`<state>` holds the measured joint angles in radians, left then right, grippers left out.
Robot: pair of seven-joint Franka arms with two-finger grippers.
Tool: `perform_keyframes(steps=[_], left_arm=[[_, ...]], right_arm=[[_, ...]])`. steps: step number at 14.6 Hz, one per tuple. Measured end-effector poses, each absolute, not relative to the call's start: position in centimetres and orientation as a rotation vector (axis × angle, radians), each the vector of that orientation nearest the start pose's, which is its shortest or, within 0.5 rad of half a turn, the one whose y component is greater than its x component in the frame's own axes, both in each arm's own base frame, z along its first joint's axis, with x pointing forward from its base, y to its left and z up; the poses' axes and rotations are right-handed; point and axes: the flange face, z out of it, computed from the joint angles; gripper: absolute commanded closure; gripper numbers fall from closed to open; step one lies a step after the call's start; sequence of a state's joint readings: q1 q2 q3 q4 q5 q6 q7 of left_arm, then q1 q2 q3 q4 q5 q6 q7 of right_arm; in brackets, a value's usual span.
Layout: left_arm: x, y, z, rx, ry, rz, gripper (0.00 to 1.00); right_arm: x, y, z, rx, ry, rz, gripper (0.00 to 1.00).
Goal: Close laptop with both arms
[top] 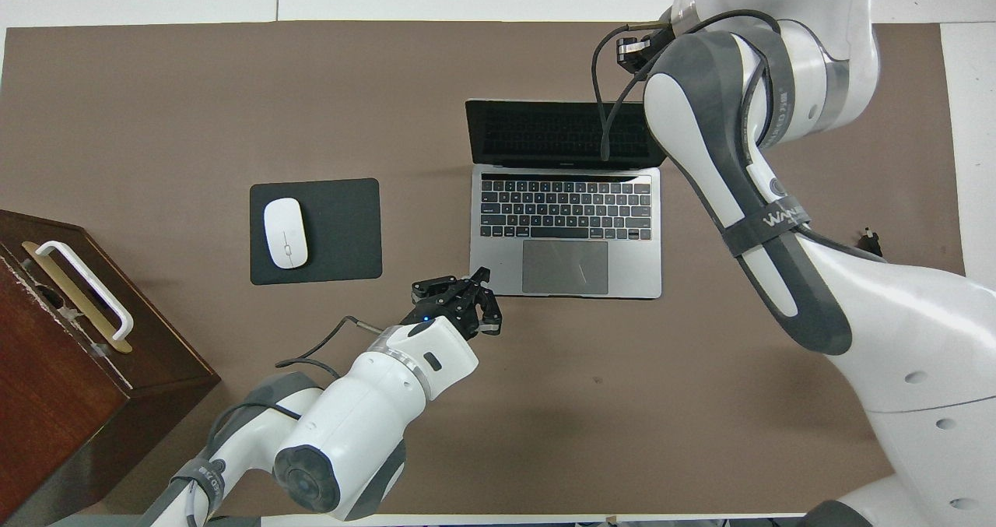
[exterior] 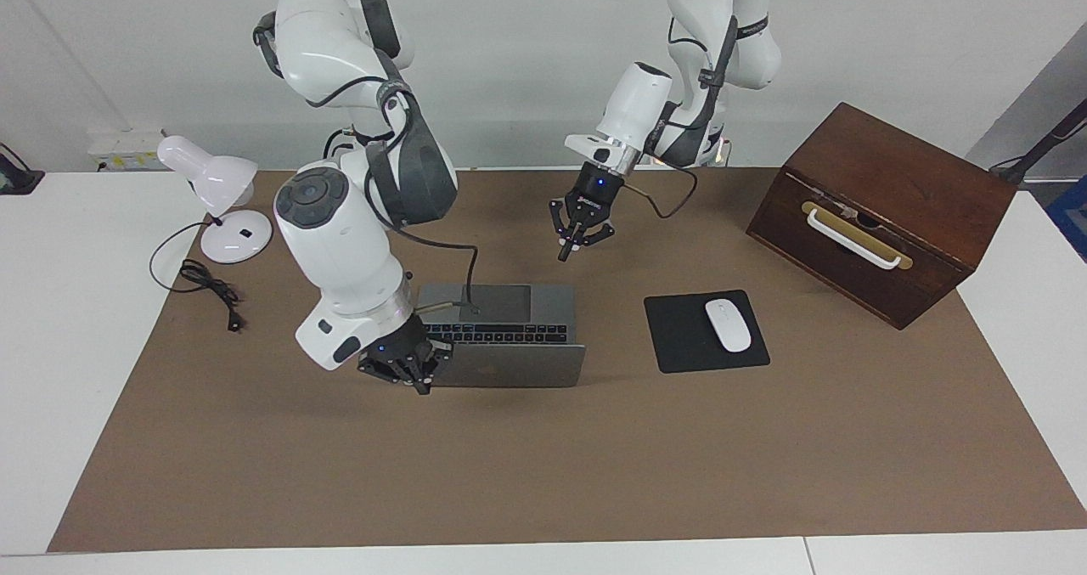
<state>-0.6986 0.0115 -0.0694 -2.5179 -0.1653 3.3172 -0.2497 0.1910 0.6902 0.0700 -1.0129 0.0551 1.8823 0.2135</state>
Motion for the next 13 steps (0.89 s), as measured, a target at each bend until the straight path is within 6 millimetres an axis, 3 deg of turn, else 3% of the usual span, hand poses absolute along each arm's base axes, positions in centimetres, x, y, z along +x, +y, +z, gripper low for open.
perform_keyframes(steps=[7,13], left_arm=[[38.7,-35.3,32.4,-3.289,0.570,-1.199,1.00],[39.0,-35.4,30.8,-3.275,0.589,-1.203,1.00]], right_arm=[[73.8,18.9,46.4,-2.997,-0.036,-0.220,1.00],[73.7,19.0,46.3,-2.998,-0.037,-0.218,1.00]])
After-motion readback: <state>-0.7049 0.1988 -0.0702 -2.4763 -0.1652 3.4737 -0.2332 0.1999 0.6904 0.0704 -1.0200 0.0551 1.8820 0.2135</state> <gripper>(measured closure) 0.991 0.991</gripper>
